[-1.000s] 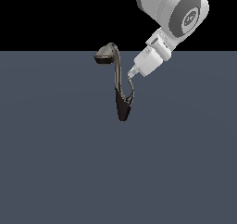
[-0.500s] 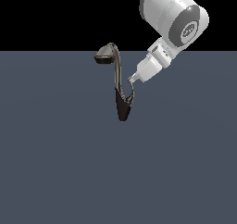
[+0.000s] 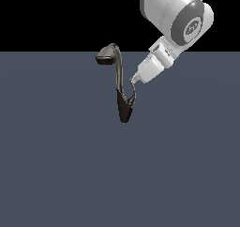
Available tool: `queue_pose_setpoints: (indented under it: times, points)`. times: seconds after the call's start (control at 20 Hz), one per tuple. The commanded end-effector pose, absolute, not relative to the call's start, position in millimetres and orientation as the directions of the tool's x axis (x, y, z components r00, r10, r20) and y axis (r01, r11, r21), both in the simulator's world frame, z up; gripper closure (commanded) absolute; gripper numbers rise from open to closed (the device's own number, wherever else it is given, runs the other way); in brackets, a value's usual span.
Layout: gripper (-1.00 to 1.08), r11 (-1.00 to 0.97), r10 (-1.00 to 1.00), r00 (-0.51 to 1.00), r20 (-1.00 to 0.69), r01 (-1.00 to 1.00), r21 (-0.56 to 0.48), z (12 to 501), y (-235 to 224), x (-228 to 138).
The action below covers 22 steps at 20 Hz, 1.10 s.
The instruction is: Turn on the faucet by rotating a designated handle.
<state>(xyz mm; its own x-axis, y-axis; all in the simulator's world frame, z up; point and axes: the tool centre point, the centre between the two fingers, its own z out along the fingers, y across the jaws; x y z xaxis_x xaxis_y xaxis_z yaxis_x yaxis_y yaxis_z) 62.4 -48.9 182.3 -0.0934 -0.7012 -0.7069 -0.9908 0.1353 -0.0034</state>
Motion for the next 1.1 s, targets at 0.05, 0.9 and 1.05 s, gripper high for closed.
queue_pose_setpoints:
  times: [0.05, 0.9, 1.05]
  points:
    - [1.08, 0.136, -0.701, -0.094, -0.707, -0.991, -0.003, 184.5, -45.6, 53.0]
    - [1.08, 0.142, -0.702, -0.097, -0.705, -0.99, -0.005, 179.3, -46.1, 10.9]
    - [1.08, 0.14, -0.702, -0.096, -0.706, -0.99, -0.005, 176.7, -46.7, 0.0]
